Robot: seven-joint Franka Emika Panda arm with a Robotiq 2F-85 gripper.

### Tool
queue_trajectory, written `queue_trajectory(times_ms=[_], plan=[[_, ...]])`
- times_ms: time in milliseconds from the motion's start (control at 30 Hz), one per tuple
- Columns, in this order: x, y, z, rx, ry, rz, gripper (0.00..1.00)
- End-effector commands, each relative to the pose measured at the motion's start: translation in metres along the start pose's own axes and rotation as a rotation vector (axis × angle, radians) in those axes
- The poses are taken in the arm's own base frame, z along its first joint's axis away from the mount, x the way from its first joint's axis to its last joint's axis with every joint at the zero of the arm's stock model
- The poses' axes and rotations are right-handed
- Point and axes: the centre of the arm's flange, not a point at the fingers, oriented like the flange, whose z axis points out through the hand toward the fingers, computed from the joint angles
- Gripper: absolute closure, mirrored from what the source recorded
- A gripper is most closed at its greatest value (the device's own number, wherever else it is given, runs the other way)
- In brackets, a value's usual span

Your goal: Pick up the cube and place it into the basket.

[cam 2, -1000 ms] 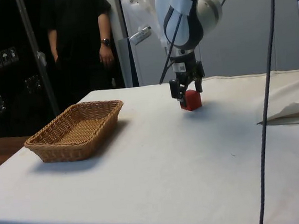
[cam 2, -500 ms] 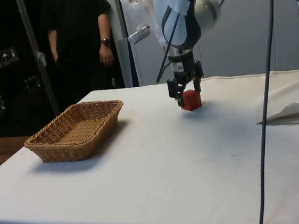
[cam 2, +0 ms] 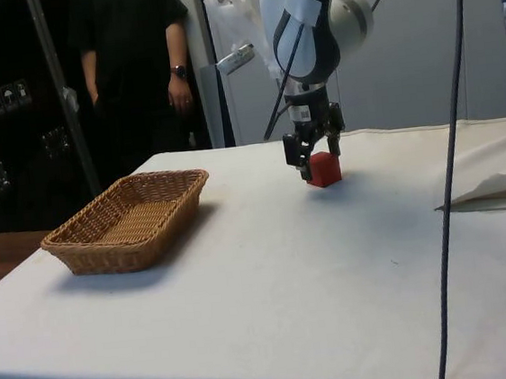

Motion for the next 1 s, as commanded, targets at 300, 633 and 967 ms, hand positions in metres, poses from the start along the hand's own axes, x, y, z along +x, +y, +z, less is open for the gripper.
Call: queue_trajectory(times_ms=[300,633,967], plan=[[0.0,0.0,0.0,0.002,0.001,0.001,1.0],[0.003,-0.002,-0.002,0.0,0.002,0.0,0.99],[0.024,-0.008,-0.017,0.009,0.012,-0.003,0.99]])
